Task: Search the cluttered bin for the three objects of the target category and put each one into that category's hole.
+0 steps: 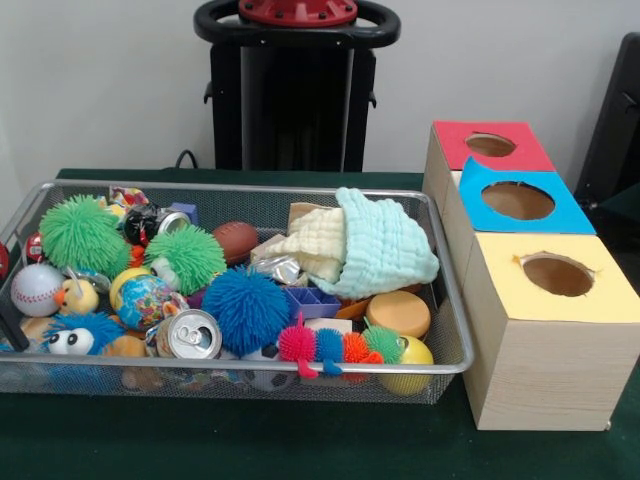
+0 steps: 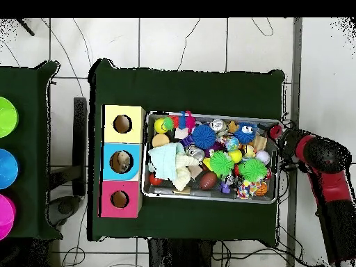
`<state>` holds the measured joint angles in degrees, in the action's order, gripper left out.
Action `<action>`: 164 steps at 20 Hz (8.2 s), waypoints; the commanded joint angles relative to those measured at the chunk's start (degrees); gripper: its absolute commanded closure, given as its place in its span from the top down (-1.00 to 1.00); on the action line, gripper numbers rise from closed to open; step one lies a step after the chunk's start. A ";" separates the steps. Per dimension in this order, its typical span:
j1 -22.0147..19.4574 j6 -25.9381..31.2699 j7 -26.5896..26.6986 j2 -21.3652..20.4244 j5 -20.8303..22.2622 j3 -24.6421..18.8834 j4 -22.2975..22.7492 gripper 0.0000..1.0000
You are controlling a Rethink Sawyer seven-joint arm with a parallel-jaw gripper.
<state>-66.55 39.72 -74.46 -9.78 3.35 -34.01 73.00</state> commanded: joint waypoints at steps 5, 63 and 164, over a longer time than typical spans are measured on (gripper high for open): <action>5.09 -16.88 -3.73 5.20 1.19 -7.32 -0.78 -1.00; 26.50 4.06 -19.59 -37.86 -18.93 26.08 36.63 -1.00; 67.05 -23.50 -54.58 -32.82 -52.08 36.19 38.68 -1.00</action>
<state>2.49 20.48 -117.97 -45.02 -46.84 8.19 110.30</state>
